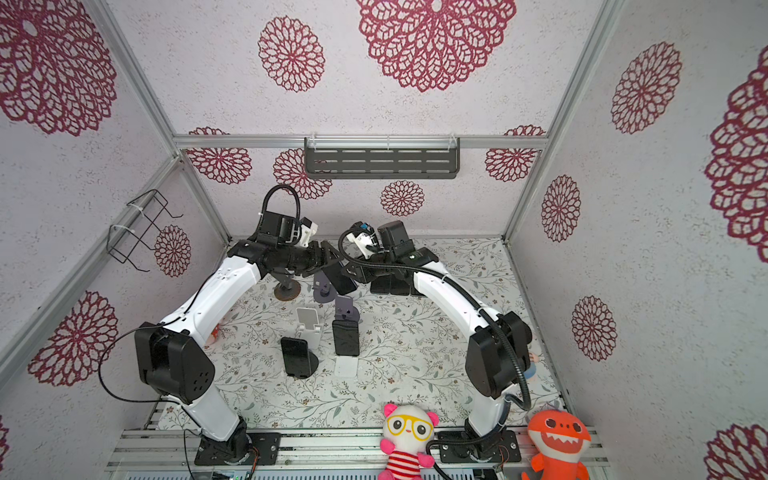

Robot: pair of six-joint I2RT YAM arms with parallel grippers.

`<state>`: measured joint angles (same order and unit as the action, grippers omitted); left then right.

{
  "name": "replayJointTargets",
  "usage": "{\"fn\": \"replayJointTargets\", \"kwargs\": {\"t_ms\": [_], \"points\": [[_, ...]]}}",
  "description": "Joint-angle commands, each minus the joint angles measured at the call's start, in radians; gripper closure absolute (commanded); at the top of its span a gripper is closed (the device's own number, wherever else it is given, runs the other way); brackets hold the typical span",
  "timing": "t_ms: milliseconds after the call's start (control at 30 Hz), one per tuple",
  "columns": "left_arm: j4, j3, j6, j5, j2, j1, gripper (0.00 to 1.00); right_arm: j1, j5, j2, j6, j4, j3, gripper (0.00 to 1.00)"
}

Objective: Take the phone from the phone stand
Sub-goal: 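Grasp the blue phone with the right gripper and open the left gripper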

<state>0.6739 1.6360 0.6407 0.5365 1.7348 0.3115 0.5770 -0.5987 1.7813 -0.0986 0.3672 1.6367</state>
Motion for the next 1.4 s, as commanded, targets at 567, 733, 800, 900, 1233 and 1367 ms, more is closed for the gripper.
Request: {"fn": "replayJointTargets", "kwargs": {"t_ms": [567,733,800,900,1233,1367], "points": [[-0.097,-0.037,0.031,0.024,-0.015,0.000,0.69,0.015,-0.050,0.035,-0.050,-0.098,-0.017,0.71],[-0.100,-0.038,0.035,0.025,-0.014,0.001,0.69,0.015,-0.040,0.037,-0.049,-0.098,-0.017,0.75],[-0.102,-0.038,0.034,0.025,-0.014,0.001,0.69,0.015,-0.023,0.039,-0.049,-0.093,-0.015,0.79],[-0.106,-0.039,0.034,0.031,-0.015,0.001,0.63,0.015,-0.007,0.043,-0.045,-0.087,-0.013,0.84],[-0.166,-0.081,0.062,0.065,-0.030,-0.002,0.39,0.015,0.012,0.030,-0.059,-0.128,-0.021,1.00],[-0.175,-0.088,0.063,0.060,-0.034,-0.002,0.21,0.015,0.021,0.009,-0.059,-0.150,-0.031,1.00]]}}
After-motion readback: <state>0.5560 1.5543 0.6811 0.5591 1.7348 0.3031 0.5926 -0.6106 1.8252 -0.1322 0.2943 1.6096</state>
